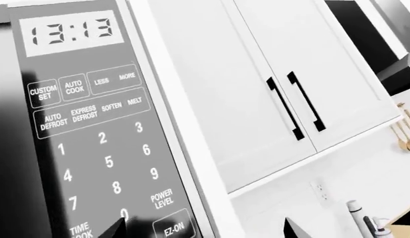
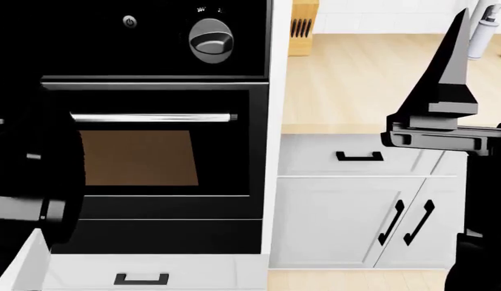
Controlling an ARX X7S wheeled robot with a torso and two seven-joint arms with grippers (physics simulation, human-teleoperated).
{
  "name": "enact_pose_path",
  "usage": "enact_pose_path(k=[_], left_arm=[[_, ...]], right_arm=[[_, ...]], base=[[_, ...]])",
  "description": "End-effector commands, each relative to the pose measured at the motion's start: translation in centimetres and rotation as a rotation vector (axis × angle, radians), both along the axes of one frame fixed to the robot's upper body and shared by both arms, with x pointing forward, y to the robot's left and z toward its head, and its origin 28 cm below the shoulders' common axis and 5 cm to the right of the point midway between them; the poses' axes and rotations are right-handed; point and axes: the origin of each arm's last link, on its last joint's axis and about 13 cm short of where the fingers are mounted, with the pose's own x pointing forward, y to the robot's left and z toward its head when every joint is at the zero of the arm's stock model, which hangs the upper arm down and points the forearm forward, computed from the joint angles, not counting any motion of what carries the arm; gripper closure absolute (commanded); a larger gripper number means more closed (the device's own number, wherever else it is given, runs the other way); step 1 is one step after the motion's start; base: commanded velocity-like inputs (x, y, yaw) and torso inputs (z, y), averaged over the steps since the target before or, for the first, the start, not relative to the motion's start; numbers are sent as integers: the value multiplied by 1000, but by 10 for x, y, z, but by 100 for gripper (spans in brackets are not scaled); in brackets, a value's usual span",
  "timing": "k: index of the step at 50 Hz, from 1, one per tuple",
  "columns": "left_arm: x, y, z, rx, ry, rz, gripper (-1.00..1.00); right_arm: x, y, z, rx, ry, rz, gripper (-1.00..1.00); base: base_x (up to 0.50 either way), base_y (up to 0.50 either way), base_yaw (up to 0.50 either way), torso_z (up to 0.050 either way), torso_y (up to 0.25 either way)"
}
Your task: Open the microwave door
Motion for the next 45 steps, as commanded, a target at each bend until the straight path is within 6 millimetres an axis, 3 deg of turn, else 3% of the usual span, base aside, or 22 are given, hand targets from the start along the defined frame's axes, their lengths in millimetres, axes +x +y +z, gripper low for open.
enact_pose_path(k=[1,25,45], left_arm=[[28,-2,5,-16,64,27,-100],[55,16,11,-115,96,109,-100],[41,41,-3,-284,62,93,-100]], right_arm=[[-1,0,0,-1,2,0,-100],[-2,1,0,-4,3,0,-100],[-1,2,-1,-7,7,2,-100]], base=[[0,0,0,0,0],[0,0,0,0,0],[0,0,0,0,0]])
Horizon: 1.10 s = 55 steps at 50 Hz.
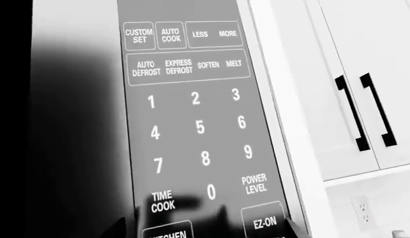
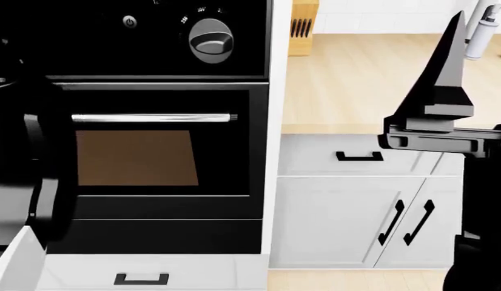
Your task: Open the microwave door
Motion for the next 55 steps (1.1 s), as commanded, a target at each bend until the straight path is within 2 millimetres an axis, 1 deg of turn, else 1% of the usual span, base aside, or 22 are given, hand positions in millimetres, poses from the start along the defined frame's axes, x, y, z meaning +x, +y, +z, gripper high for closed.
enact_pose_path(k=[1,12,21,26,30,37,41,44,49,55], left_arm=[[-7,16,-10,-76,-18,13,-100],[-22,22,-22,-129,-35,-12,-100],[-47,20,-29,-135,-75,-52,-100],[-57,19,-36,-138,-88,-72,-100],[-66,16,-40,-136,-100,-93,-100],[-89,8,-43,-110,-143,-142,-100],[-96,2,-44,-92,-157,-166,-100],[-99,-2,-45,-80,-162,-182,-100],[-97,-14,-48,-69,-153,-214,-100],[-82,-32,-50,-89,-121,-239,-100]], right_arm=[[0,1,0,-4,2,2,-100],[1,2,2,-7,0,6,-100],[2,1,1,-3,0,6,-100],[2,-1,0,1,2,4,-100],[3,-1,-1,4,3,3,-100],[3,-1,-1,4,2,3,-100],[2,-1,-1,4,1,2,-100],[1,-1,-1,4,1,0,-100],[0,-2,-1,6,-1,-1,-100],[-2,-4,0,6,-3,-6,-100]], base=[[0,0,0,0,0],[0,0,0,0,0],[0,0,0,0,0],[0,0,0,0,0],[0,0,0,0,0],[0,0,0,0,0],[0,0,0,0,0],[0,0,0,0,0],[0,0,0,0,0],[0,0,0,0,0]])
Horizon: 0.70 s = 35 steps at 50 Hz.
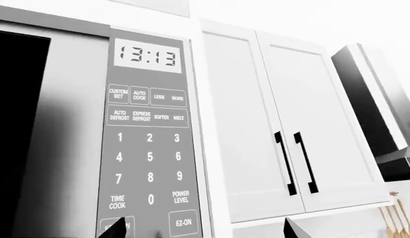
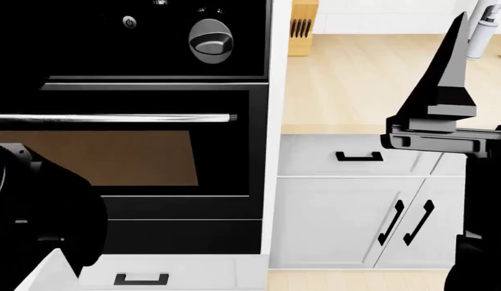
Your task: Open the microwave door
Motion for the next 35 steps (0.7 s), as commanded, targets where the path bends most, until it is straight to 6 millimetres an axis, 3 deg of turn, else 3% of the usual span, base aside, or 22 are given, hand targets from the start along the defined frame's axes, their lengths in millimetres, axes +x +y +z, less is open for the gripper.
enact_pose_path(k=[1,9,17,27,35], left_arm=[[10,-26,-5,2,19,-49,-100],[40,-44,0,-29,56,-50,-100],[71,-50,6,-131,100,29,-100],[114,-41,8,-348,142,271,-100],[128,-31,1,-416,111,444,-100]], right_arm=[[-3,-2,1,1,-4,-7,-100],[-4,-3,2,0,-6,-9,-100],[-5,-3,2,-3,-7,-11,-100],[-6,-3,3,-5,-7,-13,-100],[-5,-2,5,-8,-7,-12,-100]], base=[[0,0,0,0,0],[0,0,0,0,0],[0,0,0,0,0],[0,0,0,0,0],[0,0,0,0,0]])
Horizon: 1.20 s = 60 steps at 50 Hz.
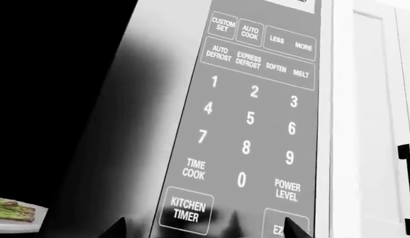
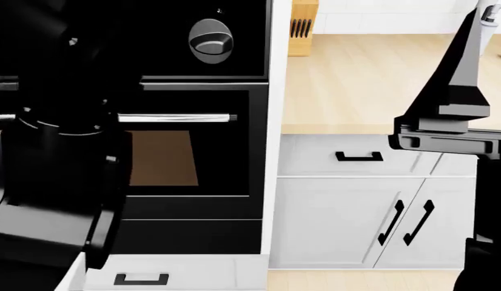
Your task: Open the microwave door
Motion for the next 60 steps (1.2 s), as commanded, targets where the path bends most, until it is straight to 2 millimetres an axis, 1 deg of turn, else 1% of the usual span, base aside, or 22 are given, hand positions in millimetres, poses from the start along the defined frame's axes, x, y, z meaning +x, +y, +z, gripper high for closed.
enact_pose_path(k=[1,7,16,19,20,22,27,36,40,52,60], left_arm=[[28,11,-8,-105,-1,253,-100],[31,18,-12,-113,-30,353,-100],[33,27,-18,-100,-56,459,-100],[32,30,-19,-103,-69,492,-100],[32,32,-18,-102,-56,539,-100],[31,35,-18,-113,-74,560,-100],[25,44,-17,-124,-126,632,-100],[16,59,-21,-148,-150,702,-100],[9,65,-24,-158,-165,728,-100],[-3,78,-42,-205,-153,767,-100],[-19,81,-52,-236,-177,787,-100]], right_arm=[[0,1,2,-4,-1,1,-100],[1,2,2,-6,-1,4,-100],[1,2,2,-5,-1,5,-100],[1,2,2,-5,-1,5,-100],[1,2,2,-5,-1,5,-100],[0,1,2,-4,-1,5,-100],[0,1,2,-2,-2,5,-100],[1,1,1,2,-3,6,-100],[1,2,1,1,-2,10,-100],[2,3,1,1,-3,17,-100],[3,3,2,2,-2,21,-100]], base=[[0,0,0,0,0],[0,0,0,0,0],[0,0,0,0,0],[0,0,0,0,0],[0,0,0,0,0],[0,0,0,0,0],[0,0,0,0,0],[0,0,0,0,0],[0,0,0,0,0],[0,0,0,0,0],[0,0,0,0,0]])
